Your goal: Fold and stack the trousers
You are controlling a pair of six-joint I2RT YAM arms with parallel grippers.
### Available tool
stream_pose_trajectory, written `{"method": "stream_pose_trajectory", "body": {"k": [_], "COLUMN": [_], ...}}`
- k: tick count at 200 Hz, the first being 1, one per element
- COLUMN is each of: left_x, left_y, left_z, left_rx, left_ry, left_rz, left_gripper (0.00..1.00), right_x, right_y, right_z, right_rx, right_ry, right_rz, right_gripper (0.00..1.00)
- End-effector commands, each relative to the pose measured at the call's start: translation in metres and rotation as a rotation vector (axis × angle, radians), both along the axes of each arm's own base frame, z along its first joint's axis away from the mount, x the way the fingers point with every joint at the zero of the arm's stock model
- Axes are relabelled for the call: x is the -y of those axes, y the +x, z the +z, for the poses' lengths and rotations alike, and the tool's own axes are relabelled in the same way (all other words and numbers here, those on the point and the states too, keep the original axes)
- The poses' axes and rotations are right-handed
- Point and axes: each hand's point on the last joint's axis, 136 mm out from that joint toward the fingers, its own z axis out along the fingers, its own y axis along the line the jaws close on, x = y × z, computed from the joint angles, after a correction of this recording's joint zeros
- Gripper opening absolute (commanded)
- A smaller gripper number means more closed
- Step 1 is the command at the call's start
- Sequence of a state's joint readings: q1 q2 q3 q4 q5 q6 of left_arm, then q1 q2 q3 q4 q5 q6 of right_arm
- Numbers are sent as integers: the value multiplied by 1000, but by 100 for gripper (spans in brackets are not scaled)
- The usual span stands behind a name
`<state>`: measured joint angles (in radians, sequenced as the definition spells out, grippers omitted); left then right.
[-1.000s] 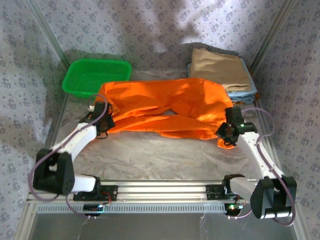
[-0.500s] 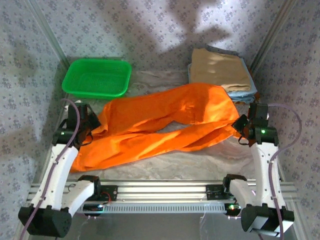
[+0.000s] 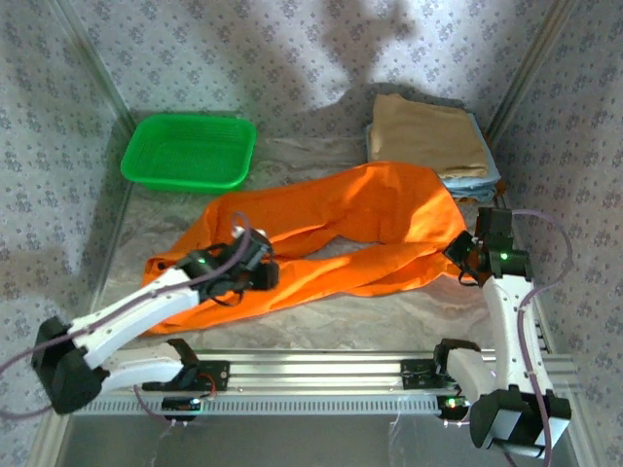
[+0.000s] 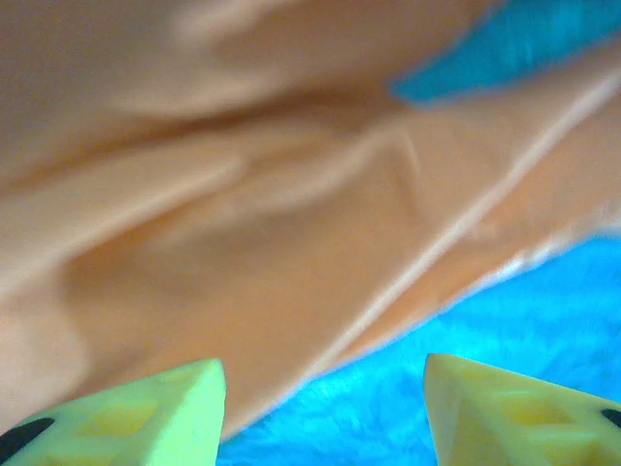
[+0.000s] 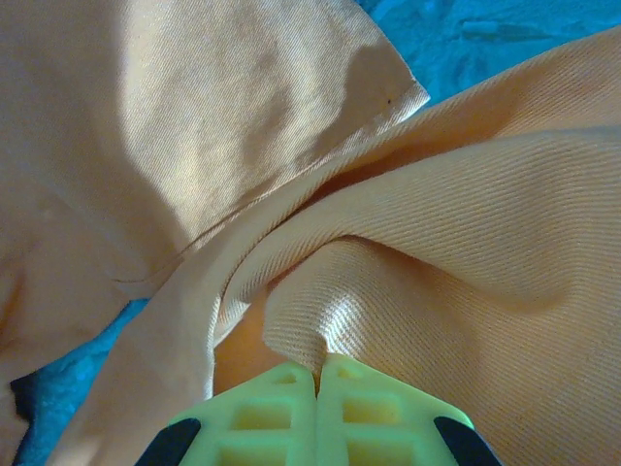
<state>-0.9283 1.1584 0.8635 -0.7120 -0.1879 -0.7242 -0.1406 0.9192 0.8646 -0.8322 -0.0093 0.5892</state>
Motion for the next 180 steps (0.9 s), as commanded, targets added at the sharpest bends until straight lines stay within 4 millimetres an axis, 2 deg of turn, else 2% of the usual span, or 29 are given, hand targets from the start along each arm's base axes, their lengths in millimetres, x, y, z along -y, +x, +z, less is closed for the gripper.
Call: {"method": "stream_pose_trajectory", "body": {"k": [1, 41, 63, 79, 90, 110, 131, 142, 166, 180], "left_x": [32, 92, 101, 107, 104, 87, 73, 70, 71, 71], "left_y": [-9, 7, 12, 6, 2, 4, 7, 8, 9, 10], "left_z": [-26, -46, -71, -88, -96, -105, -110, -108, -93, -82], "left_rx": [8, 41, 15, -29, -46, -42, -17, -9, 16, 34], "left_ry": [35, 116, 241, 239, 247, 314, 356, 359, 326, 320], "left_rz": [-59, -208, -267, -308, -314, -279, -235, -222, -225, -229], "left_gripper": [55, 55, 54, 52, 51, 46, 27, 16, 0, 0], "right_x": [-6, -9, -8, -7, -6, -5, -4, -4, -1, 0], "right_y": [2, 2, 2, 3, 3, 4, 6, 7, 8, 8], "right_z": [-7, -14, -14, -13, -13, -14, -15, -15, -13, -11], "right_rx": [-4, -25, -29, -29, -33, -33, -36, -36, -38, -36], "right_ry": [9, 7, 4, 2, 1, -4, -5, -4, -17, -21], "right_rz": [37, 52, 48, 49, 48, 46, 44, 43, 38, 34], "right_gripper": [0, 0, 0, 0, 0, 0, 0, 0, 0, 0]}}
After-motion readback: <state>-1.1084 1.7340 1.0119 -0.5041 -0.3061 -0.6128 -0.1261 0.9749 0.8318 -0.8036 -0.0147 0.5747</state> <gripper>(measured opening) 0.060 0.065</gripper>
